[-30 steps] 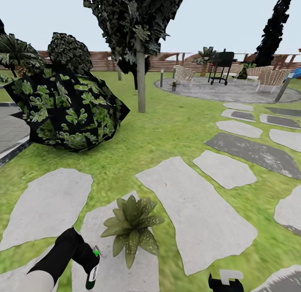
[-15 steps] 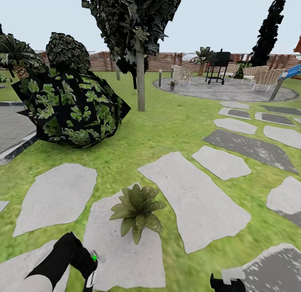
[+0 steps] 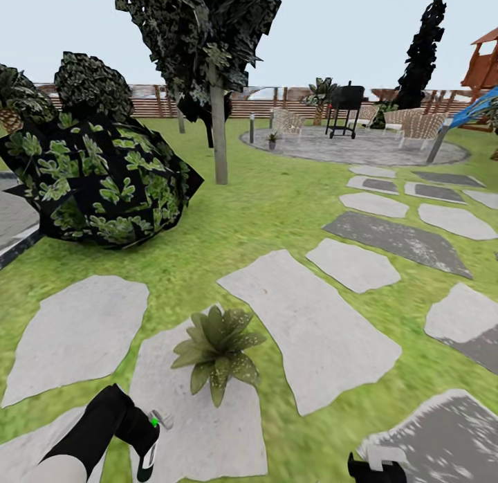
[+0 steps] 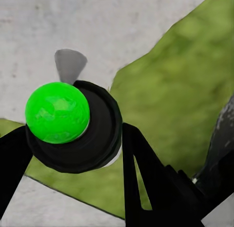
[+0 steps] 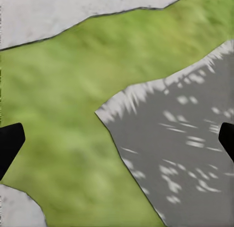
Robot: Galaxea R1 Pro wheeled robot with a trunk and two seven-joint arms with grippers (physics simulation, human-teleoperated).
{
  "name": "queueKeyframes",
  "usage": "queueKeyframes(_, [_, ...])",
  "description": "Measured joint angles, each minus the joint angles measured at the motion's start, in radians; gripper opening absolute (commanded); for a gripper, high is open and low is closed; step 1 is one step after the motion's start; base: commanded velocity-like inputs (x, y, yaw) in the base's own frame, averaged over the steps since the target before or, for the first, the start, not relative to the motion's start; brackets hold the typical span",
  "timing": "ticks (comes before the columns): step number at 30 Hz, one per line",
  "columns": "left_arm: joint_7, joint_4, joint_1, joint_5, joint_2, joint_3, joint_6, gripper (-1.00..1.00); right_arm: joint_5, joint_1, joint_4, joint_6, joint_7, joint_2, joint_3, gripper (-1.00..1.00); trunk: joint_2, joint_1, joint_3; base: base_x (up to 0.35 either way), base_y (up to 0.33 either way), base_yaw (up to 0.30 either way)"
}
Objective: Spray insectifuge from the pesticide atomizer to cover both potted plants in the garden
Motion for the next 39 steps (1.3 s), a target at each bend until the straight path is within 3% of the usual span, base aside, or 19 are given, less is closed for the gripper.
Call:
queueKeyframes(11, [-0.001, 0.0, 0.0, 0.001, 0.0, -0.001, -0.004, -1.0, 0.0, 0.0, 0.0, 0.0, 0.0, 0.0, 0.0, 1.0, 0.0, 0.0, 0.0, 0.151, 0.067, -0.004])
queueKeyframes(21, [-0.002, -0.002, 0.0, 0.005, 0.0, 0.009, -0.001, -1.0, 0.0, 0.0, 0.0, 0.0, 0.0, -0.001, 0.0, 1.0, 0.0, 0.0, 0.0, 0.128, 0.111, -0.182])
queueKeyframes(39, [0.0, -0.001, 0.0, 0.005, 0.0, 0.004, -0.001, -1.0, 0.0, 0.0, 0.0, 0.0, 0.0, 0.0, 0.0, 1.0, 0.0, 0.001, 0.0, -0.122, 0.216, -0.051])
